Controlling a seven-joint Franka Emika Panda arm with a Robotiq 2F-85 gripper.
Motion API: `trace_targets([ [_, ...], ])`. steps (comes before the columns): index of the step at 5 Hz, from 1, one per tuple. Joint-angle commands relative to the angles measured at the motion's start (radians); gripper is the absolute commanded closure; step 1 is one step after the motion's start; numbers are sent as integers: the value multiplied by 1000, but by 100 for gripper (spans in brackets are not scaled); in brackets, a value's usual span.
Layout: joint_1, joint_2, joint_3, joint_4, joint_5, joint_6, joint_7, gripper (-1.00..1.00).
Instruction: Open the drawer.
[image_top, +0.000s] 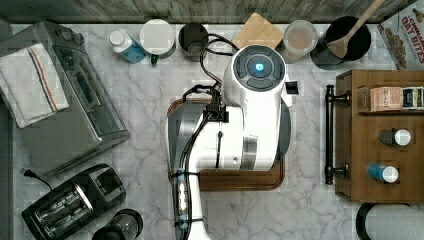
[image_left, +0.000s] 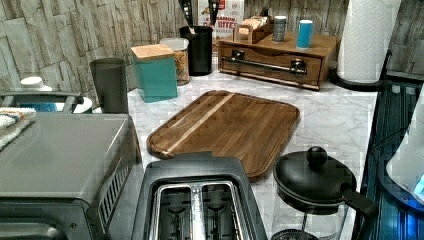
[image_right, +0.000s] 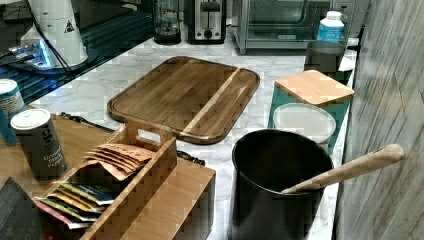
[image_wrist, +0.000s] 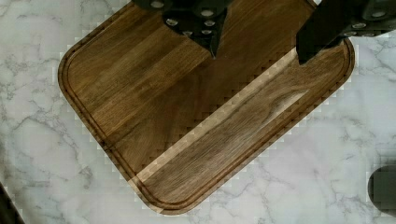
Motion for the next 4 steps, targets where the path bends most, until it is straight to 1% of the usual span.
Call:
trace_targets([
  [1, -1, 0, 1, -1, 7, 0, -1, -100],
  [2, -3, 0, 3, -2, 7, 0, -1, -100],
  [3, -7, -51, -9, -108, -24, 105, -83, -100],
  [4, -38, -62, -32, -140, -64, 130, -220, -100],
])
